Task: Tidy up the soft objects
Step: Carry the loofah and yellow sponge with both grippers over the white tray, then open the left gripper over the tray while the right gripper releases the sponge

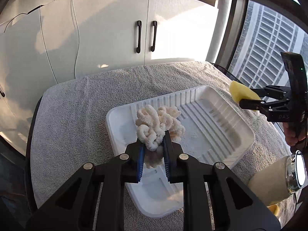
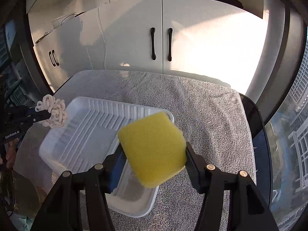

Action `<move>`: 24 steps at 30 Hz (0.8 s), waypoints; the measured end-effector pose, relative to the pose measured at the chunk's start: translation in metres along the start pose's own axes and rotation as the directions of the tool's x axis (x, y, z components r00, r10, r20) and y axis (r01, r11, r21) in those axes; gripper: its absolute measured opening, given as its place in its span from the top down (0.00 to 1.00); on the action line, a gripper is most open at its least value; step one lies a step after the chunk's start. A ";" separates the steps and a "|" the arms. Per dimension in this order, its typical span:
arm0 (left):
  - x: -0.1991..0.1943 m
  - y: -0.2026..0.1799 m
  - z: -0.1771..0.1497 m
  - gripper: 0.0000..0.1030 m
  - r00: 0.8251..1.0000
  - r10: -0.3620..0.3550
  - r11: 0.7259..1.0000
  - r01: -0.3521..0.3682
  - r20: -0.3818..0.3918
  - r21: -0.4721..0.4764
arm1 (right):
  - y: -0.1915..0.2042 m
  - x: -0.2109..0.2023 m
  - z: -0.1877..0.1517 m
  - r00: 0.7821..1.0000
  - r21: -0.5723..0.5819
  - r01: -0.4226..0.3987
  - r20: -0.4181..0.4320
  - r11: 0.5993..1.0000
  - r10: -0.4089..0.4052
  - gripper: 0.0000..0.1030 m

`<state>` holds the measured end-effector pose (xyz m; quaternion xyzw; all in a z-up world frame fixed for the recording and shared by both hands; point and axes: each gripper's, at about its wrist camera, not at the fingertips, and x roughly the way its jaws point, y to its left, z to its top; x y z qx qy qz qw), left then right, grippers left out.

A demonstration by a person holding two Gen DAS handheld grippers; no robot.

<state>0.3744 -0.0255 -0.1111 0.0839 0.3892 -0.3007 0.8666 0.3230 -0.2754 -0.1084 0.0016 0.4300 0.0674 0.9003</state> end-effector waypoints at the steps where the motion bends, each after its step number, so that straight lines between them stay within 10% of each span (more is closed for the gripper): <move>1: 0.004 -0.003 0.000 0.84 0.999 -0.024 1.000 0.025 -0.021 0.015 | 0.004 0.005 0.003 1.000 -0.008 -0.012 -0.016 1.000 0.012 0.41; 15: 0.048 -0.030 -0.014 0.79 0.970 -0.106 0.988 0.128 -0.217 0.087 | 0.030 0.063 -0.001 0.975 -0.088 -0.097 -0.208 0.991 0.077 0.37; 24: 0.042 -0.014 -0.019 0.74 0.979 -0.093 0.995 0.100 -0.180 0.028 | 0.031 0.063 -0.003 0.970 -0.082 -0.119 -0.221 0.990 0.098 0.28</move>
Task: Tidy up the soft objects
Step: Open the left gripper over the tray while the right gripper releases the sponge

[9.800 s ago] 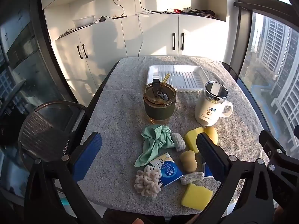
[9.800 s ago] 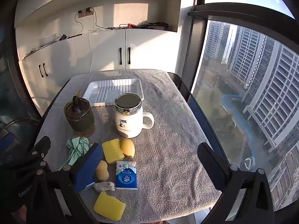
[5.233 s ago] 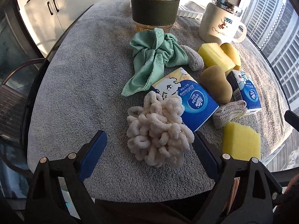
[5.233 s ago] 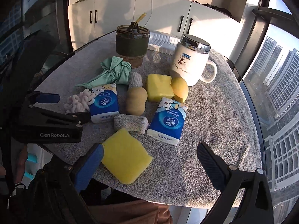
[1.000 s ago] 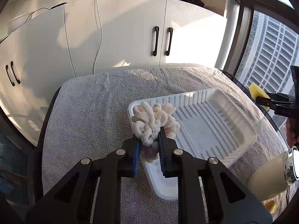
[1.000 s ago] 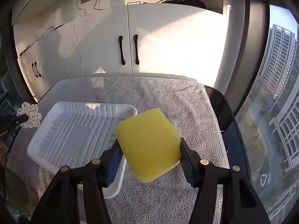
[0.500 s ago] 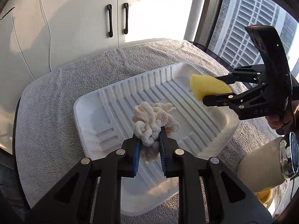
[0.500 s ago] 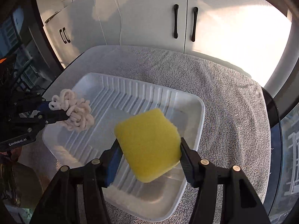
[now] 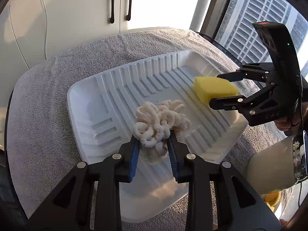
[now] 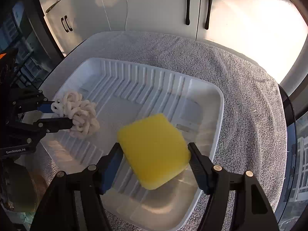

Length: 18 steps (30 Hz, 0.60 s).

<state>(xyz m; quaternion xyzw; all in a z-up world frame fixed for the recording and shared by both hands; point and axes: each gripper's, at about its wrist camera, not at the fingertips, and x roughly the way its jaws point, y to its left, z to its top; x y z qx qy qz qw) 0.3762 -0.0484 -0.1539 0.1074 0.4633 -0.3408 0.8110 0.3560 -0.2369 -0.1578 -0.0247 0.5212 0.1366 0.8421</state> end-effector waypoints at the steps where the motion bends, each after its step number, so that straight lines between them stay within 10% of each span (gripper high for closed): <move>1: -0.002 0.004 -0.001 0.74 1.000 0.007 1.000 -0.007 0.009 -0.020 | 0.000 -0.002 0.000 1.000 0.004 -0.001 0.006 1.000 0.001 0.26; 5: -0.007 0.013 -0.003 0.73 1.000 0.006 0.998 -0.005 0.026 -0.059 | -0.001 -0.011 -0.001 0.999 0.017 -0.032 0.027 0.999 0.032 0.17; 9: -0.014 0.012 -0.009 0.38 0.997 0.043 0.999 -0.041 0.062 -0.035 | -0.003 -0.020 -0.003 0.998 0.038 -0.038 0.058 0.999 0.035 0.17; 18: -0.026 -0.009 -0.018 0.27 0.952 0.274 0.957 -0.285 0.139 0.063 | -0.016 -0.031 -0.015 0.996 0.105 -0.048 0.085 0.993 0.039 0.17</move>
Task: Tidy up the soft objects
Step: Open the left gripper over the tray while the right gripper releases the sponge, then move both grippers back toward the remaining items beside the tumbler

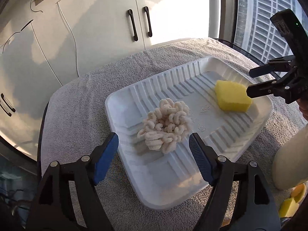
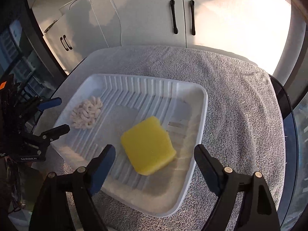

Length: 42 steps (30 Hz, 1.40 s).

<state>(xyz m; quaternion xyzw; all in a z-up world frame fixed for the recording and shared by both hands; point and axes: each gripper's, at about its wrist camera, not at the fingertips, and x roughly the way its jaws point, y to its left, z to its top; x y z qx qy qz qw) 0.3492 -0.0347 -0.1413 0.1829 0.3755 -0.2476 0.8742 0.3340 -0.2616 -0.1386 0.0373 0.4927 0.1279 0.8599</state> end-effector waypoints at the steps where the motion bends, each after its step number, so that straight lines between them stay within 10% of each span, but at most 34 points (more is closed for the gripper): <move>1: -0.002 0.002 0.001 0.27 1.000 0.012 1.000 -0.012 0.011 -0.012 | -0.001 -0.002 -0.002 1.000 0.005 0.002 0.002 1.000 -0.002 0.17; 17: -0.053 0.067 -0.017 0.16 0.982 0.182 0.936 -0.154 0.060 -0.316 | -0.030 -0.041 -0.030 0.995 0.109 0.084 0.040 0.991 -0.089 0.17; 23: -0.078 0.072 -0.047 0.16 0.955 0.294 0.903 -0.263 0.043 -0.339 | -0.047 -0.061 -0.055 0.991 0.168 0.114 0.052 0.979 -0.125 0.17; 42: -0.140 0.049 -0.146 0.15 0.944 0.327 0.882 -0.290 0.040 -0.372 | -0.085 -0.124 -0.173 0.984 0.310 0.130 0.075 0.942 -0.161 0.17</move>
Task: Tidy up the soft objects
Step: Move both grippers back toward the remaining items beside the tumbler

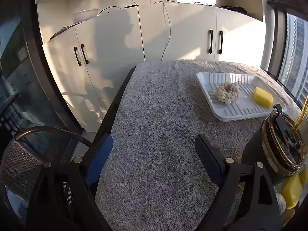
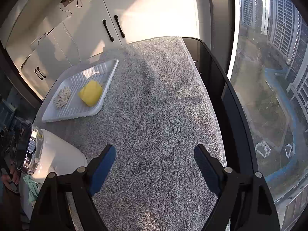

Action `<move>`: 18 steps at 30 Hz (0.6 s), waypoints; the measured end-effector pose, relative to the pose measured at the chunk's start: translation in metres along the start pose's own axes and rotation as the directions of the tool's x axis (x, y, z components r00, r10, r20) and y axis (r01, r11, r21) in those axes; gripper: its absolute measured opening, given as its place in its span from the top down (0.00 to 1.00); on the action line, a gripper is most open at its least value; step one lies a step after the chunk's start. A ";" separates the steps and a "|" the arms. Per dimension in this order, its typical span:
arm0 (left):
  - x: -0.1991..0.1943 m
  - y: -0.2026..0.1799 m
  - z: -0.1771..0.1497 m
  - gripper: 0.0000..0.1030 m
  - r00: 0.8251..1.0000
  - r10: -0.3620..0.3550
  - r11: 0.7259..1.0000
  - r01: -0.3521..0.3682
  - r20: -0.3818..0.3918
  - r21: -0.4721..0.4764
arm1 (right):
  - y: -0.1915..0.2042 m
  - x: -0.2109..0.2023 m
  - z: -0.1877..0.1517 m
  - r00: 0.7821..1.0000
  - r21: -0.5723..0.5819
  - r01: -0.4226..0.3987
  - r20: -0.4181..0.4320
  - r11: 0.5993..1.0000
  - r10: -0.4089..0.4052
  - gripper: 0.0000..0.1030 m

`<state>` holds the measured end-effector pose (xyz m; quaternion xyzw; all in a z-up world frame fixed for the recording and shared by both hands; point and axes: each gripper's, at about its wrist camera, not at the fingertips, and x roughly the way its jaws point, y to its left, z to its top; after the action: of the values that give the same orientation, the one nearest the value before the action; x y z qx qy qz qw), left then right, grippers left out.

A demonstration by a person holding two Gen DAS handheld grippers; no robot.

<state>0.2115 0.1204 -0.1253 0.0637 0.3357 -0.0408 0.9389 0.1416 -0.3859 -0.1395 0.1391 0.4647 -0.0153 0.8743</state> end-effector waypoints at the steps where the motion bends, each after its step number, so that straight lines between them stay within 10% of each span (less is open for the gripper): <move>1: -0.006 0.001 -0.006 0.16 1.000 -0.005 1.000 0.005 0.001 -0.003 | -0.001 -0.004 -0.006 1.000 0.002 0.004 0.002 1.000 -0.004 0.17; 18: -0.092 -0.023 -0.092 0.16 0.988 -0.147 0.988 0.149 -0.046 0.051 | 0.009 -0.068 -0.138 0.999 -0.008 -0.034 0.002 0.999 0.034 0.17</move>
<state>0.0806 0.1145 -0.1391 0.0651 0.3578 -0.1180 0.9240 -0.0075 -0.3486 -0.1546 0.1433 0.4615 0.0012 0.8755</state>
